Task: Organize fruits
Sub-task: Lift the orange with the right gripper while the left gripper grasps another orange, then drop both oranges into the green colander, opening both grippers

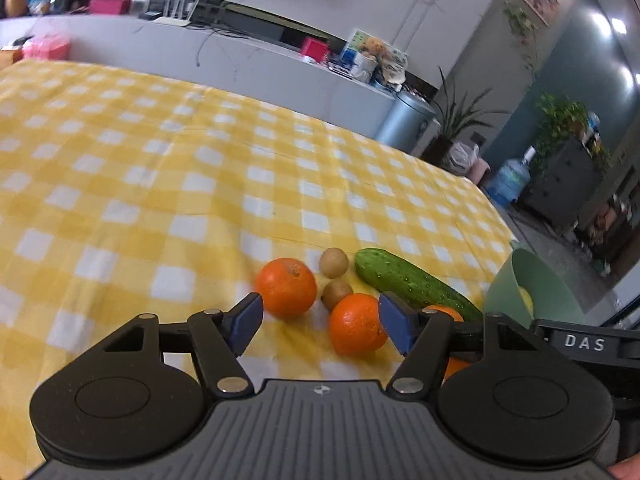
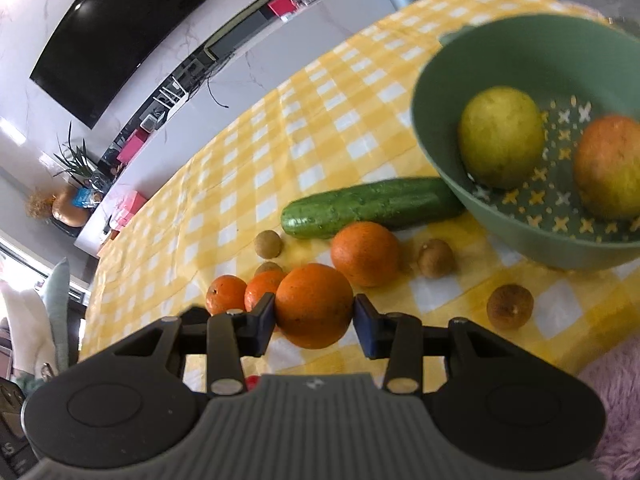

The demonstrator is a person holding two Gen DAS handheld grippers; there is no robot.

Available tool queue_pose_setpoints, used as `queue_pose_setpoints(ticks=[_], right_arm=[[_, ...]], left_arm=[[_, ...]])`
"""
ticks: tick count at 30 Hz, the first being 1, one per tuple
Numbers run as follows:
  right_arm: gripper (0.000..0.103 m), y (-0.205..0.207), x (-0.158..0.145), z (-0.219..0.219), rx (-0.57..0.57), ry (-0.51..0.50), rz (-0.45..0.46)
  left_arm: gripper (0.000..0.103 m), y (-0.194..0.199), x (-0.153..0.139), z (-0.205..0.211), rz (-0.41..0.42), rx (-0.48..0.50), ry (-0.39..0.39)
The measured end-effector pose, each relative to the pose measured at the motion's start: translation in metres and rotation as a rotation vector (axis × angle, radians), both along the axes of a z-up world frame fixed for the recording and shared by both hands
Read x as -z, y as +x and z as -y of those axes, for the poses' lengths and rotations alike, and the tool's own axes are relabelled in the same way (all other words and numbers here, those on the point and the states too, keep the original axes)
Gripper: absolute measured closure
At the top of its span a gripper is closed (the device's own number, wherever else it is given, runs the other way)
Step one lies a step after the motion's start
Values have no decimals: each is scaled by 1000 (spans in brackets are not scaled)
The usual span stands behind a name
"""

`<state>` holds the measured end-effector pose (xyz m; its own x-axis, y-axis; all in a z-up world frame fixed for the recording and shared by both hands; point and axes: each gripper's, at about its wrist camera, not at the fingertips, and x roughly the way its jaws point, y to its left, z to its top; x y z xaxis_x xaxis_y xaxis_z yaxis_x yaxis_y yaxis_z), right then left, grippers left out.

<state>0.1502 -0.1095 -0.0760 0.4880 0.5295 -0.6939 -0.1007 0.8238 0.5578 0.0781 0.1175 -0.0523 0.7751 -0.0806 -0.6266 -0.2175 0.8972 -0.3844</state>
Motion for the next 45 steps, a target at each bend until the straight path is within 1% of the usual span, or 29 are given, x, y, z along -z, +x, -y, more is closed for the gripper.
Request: queue_pose_setpoints(ticks=[3, 4, 5, 7, 10, 13, 15, 18, 22, 25, 27, 29, 31, 35, 37, 39, 40, 43, 45], right_arm=[[64, 2, 3, 4, 2, 27, -24], [64, 2, 4, 5, 4, 31, -27], [64, 2, 4, 6, 7, 36, -31], [64, 3, 6, 9, 22, 61, -41], [64, 1, 4, 18, 52, 81, -39], [64, 2, 1, 21, 71, 75, -27], [64, 3, 0, 23, 81, 84, -28], [64, 3, 0, 22, 83, 92, -26], [64, 3, 1, 23, 76, 93, -31], [64, 3, 1, 24, 79, 101, -32], [64, 3, 1, 26, 85, 108, -29], [64, 2, -2, 28, 83, 104, -21], [64, 2, -4, 30, 74, 95, -12], [64, 2, -11, 37, 75, 113, 29], [64, 0, -15, 45, 70, 171, 62], [64, -2, -20, 54, 73, 229, 92], [64, -3, -24, 58, 75, 240, 111], [64, -6, -38, 73, 76, 223, 185], [64, -9, -41, 90, 102, 220, 207]], left_arm=[[29, 14, 3, 5, -24, 45, -9], [30, 18, 4, 7, -35, 48, -6], [34, 23, 6, 8, -49, 43, 2], [35, 28, 9, 11, -67, 40, 17], [35, 29, 6, 18, -54, 65, 58], [35, 28, 6, 25, -39, 102, 65], [35, 29, 6, 35, -46, 136, 113], [35, 35, 11, 47, -78, 147, 184], [35, 43, 19, 57, -129, 170, 223], [40, 47, 21, 64, -141, 159, 254], [48, 47, 21, 64, -138, 139, 257], [51, 46, 21, 65, -132, 143, 261], [52, 45, 21, 65, -126, 147, 265], [53, 38, 17, 68, -95, 154, 286], [53, 32, 11, 66, -55, 154, 262], [53, 24, -1, 66, 6, 160, 236], [53, 20, -8, 67, 40, 165, 228], [53, 9, -28, 74, 137, 187, 200], [53, 4, -38, 82, 187, 214, 158]])
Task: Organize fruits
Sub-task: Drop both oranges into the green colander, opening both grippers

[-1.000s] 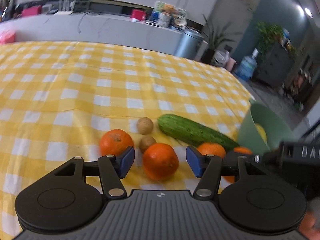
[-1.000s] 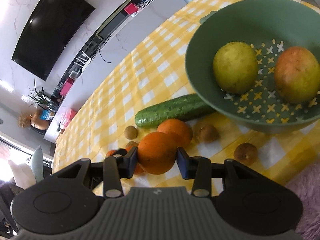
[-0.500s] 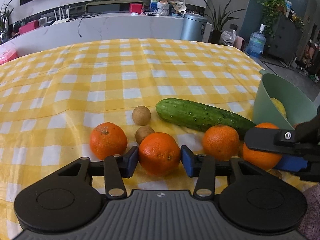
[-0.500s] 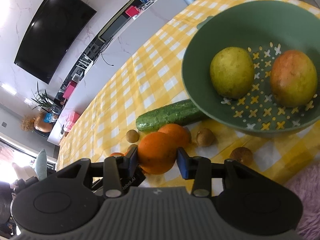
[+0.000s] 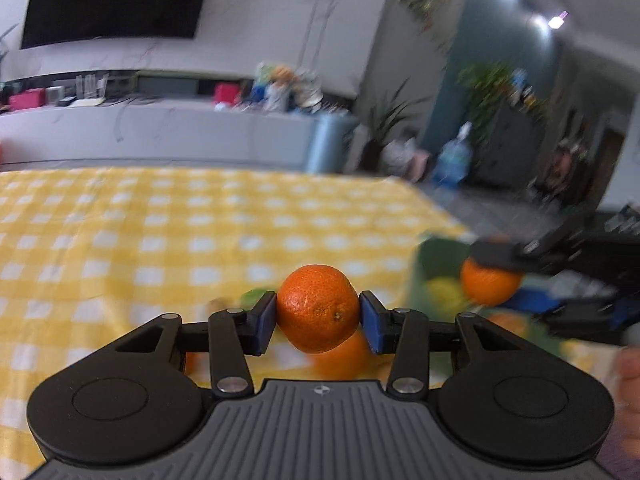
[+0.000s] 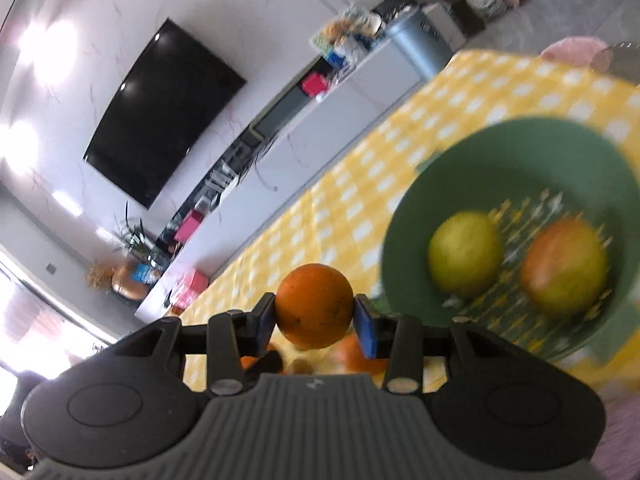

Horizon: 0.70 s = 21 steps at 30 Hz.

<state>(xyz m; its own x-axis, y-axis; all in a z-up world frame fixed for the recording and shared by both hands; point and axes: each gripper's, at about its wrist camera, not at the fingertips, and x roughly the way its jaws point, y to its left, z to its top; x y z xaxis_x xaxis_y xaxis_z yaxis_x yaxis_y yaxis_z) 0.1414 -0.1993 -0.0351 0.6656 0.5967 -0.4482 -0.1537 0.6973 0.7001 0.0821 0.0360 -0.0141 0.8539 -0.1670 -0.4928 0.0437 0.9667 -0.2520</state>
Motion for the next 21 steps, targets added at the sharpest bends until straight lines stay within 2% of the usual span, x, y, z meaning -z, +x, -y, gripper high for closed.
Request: queue_pose_setpoints(ticks=[2, 5, 8, 12, 15, 18, 21], right_arm=[[64, -1, 1, 19, 47, 14, -2], [63, -3, 3, 43, 120, 5, -12], [63, -2, 12, 61, 166, -6, -67], [63, -1, 23, 72, 175, -15, -136], [62, -3, 23, 74, 163, -23, -150], [52, -3, 20, 71, 161, -44, -156], [48, -3, 22, 74, 161, -6, -162]], left_arm=[[53, 0, -8, 11, 9, 43, -58], [53, 8, -13, 31, -7, 102, -86], [53, 19, -12, 48, -27, 161, -121], [53, 35, -1, 57, -75, 220, -218], [53, 41, 6, 61, -89, 224, -188], [53, 47, 11, 65, -101, 226, -170], [53, 58, 13, 67, -127, 256, -169]])
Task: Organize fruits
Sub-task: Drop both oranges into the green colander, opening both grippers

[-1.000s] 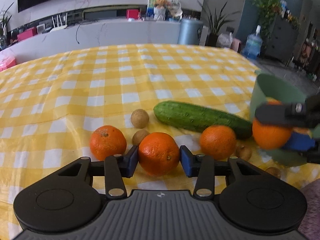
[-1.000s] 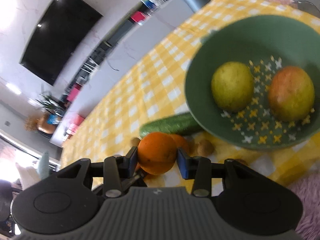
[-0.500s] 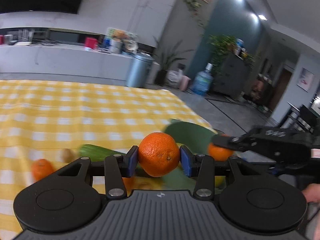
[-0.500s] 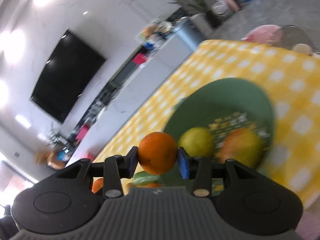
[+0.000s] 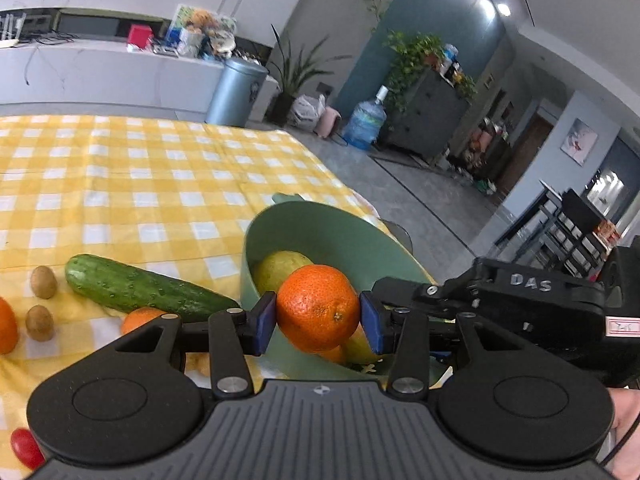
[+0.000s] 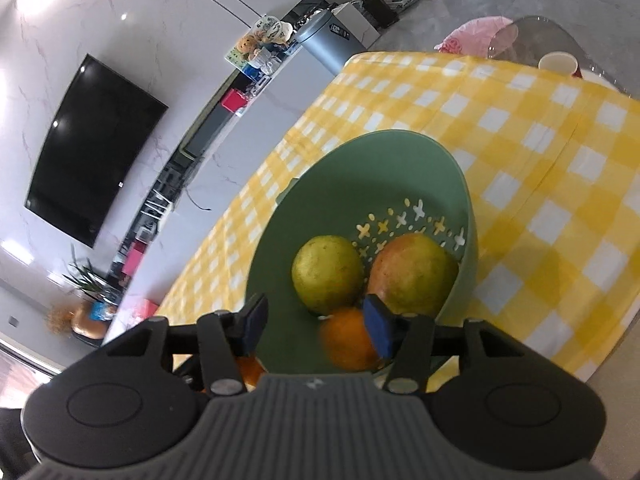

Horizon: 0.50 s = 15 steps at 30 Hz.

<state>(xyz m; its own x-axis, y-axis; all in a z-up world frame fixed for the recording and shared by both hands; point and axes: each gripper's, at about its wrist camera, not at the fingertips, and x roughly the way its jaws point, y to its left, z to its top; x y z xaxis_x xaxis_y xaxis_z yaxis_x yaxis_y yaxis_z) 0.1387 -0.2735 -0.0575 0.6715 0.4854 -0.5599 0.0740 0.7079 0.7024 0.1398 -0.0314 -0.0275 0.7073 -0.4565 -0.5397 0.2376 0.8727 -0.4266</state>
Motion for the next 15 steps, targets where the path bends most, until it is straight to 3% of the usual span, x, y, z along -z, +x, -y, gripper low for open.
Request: queue_pose_setpoints(ticks=[5, 13, 15], right_arm=[[46, 2, 0, 5, 29, 19, 7], [46, 1, 1, 6, 34, 40, 6], [46, 0, 0, 6, 30, 41, 7]], left_arm=[[53, 11, 3, 9, -19, 24, 52], [52, 10, 3, 11, -16, 56, 13], [43, 8, 1, 11, 6, 22, 37]])
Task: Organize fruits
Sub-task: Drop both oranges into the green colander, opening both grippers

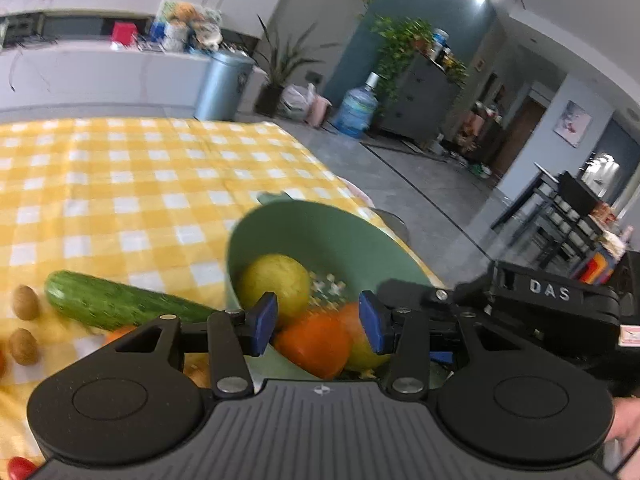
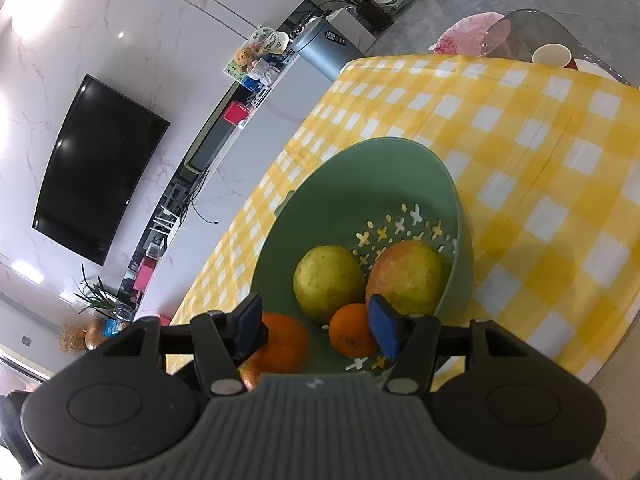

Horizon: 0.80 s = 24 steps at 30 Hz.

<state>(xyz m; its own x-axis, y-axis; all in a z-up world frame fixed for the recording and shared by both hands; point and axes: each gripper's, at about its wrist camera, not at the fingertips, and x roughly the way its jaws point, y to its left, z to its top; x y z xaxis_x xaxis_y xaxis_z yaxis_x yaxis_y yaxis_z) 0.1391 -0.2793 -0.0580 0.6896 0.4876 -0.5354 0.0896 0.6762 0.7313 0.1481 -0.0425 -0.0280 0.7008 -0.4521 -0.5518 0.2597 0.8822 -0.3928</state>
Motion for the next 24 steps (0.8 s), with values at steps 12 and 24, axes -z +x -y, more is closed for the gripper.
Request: queue_pose_setpoints(ticks=[12, 24], right_arm=[[44, 0, 0, 3, 10, 15, 4], [45, -3, -19, -28, -86, -9, 67]], left_arm=[[28, -15, -21, -25, 62, -64, -39], [27, -36, -27, -67, -89, -235, 45]])
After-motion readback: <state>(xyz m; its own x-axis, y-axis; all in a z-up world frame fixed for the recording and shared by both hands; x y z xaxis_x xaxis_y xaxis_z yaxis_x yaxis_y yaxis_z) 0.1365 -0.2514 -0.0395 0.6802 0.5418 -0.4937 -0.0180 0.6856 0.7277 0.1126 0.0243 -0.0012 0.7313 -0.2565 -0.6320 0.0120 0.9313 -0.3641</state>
